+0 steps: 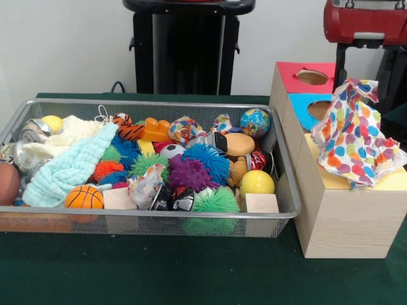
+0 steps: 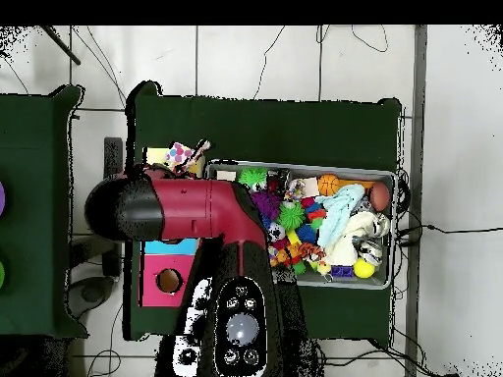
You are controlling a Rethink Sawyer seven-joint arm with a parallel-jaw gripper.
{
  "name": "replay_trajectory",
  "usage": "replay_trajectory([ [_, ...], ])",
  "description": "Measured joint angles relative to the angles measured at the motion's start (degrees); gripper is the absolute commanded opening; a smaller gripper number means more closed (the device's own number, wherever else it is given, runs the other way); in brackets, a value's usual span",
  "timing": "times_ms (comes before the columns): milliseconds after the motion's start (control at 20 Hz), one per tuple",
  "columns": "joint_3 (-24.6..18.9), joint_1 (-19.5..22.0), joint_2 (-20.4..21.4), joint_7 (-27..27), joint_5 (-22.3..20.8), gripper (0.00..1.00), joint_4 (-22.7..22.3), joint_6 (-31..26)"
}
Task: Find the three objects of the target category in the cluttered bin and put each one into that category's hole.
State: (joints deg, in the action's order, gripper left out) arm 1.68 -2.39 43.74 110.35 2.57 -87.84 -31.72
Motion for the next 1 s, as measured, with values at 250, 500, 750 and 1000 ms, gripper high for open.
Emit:
replay_trajectory([
  [250, 0.0, 0.0, 0.0, 0.0, -0.8, 1.0, 0.0, 0.0],
  [500, -0.5, 0.1, 0.0, 0.0, -0.9, 1.0, 0.0, 0.3],
  [750, -0.6, 0.0, 0.0, 0.0, -1.0, 1.0, 0.0, 0.7],
  [1000, -0.6, -1.0, 1.5, 0.0, -1.1, 1.0, 0.0, -1.0],
])
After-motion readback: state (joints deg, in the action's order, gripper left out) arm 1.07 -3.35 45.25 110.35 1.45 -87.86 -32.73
